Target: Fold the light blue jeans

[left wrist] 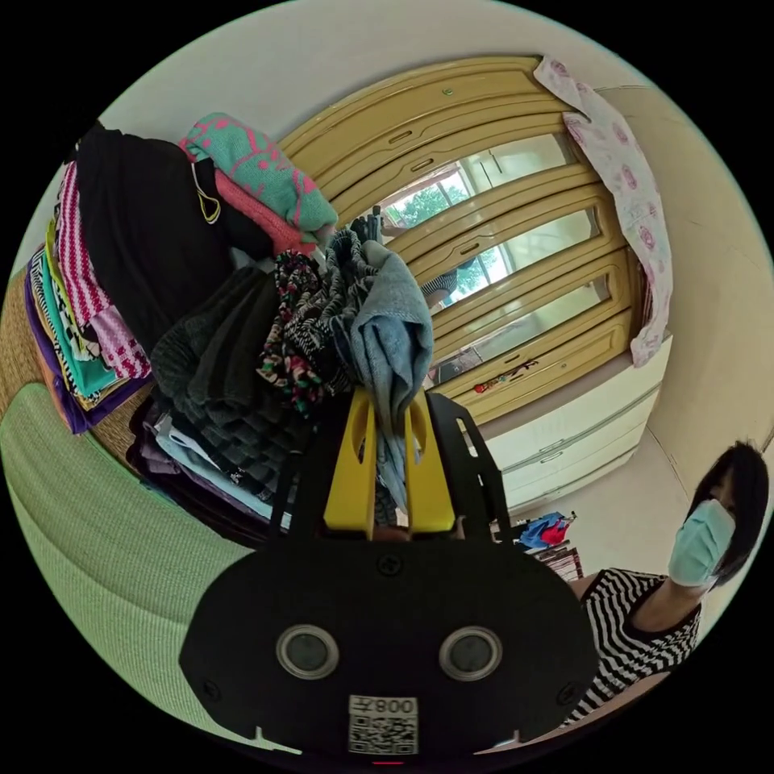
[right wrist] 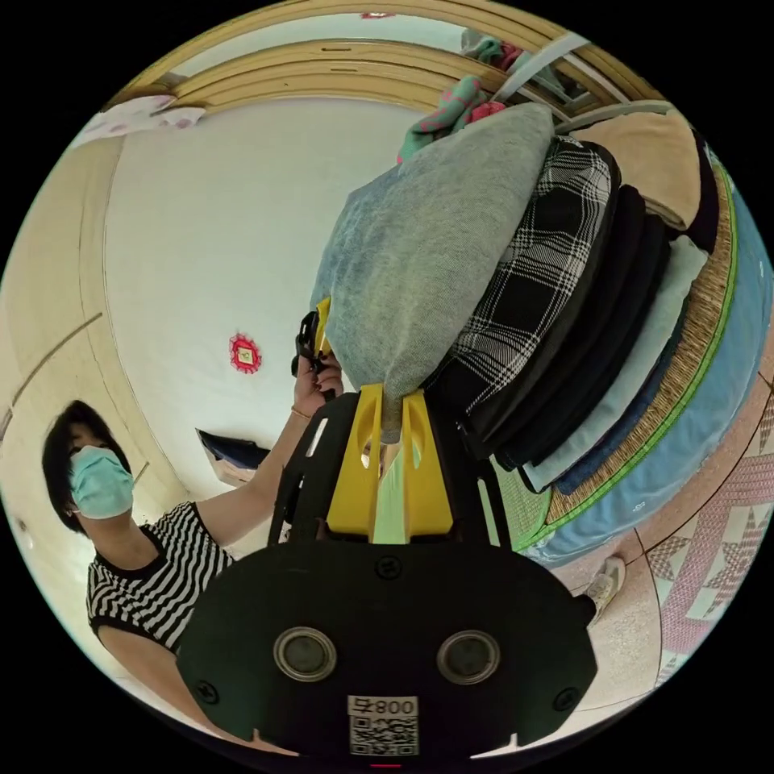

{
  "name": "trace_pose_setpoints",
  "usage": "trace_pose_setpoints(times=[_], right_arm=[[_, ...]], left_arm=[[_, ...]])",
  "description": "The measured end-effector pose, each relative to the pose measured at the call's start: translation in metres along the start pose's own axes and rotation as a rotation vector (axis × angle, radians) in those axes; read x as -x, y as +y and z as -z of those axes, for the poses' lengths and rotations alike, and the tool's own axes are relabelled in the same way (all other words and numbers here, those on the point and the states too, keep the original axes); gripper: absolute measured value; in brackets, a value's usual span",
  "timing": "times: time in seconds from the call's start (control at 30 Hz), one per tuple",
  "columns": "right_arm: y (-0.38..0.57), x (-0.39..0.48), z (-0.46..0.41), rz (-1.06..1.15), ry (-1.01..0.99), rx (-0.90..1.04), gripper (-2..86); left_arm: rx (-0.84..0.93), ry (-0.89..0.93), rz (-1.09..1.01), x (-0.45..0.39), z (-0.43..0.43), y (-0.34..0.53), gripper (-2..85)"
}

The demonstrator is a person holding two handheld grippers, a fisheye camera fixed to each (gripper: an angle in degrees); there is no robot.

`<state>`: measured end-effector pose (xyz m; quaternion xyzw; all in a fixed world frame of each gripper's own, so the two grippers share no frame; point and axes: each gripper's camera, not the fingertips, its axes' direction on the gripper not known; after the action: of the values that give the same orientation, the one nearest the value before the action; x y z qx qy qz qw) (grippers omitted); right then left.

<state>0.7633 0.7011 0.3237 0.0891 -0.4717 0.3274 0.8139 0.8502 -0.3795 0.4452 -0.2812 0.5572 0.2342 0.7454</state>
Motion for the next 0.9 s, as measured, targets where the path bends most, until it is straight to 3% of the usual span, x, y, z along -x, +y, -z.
trace_pose_setpoints(times=[0.2,0.43,0.5,0.6,0.73,0.9], right_arm=[[0.029,0.018,0.013,-0.119,-0.018,-0.057,3.2],[0.053,0.078,0.061,-0.173,0.177,-0.123,0.7],[0.038,0.114,0.065,-0.091,0.251,-0.150,0.4],[-0.016,0.183,0.025,0.146,0.346,-0.072,0.1],[-0.088,0.258,-0.087,0.471,0.592,0.113,0.0],[-0.117,0.264,-0.204,0.612,0.893,0.292,0.1]], left_arm=[[0.043,-0.080,0.016,-0.037,-0.033,-0.042,7.9],[-0.211,-0.234,0.037,-0.095,-0.020,-0.059,3.8],[-0.258,-0.241,-0.039,-0.120,-0.027,-0.068,1.9],[-0.139,-0.317,-0.175,-0.152,-0.067,-0.100,0.7],[0.025,-0.641,-0.254,-0.155,-0.128,-0.138,0.1],[-0.019,-0.619,-0.186,-0.134,-0.143,-0.165,0.0]])
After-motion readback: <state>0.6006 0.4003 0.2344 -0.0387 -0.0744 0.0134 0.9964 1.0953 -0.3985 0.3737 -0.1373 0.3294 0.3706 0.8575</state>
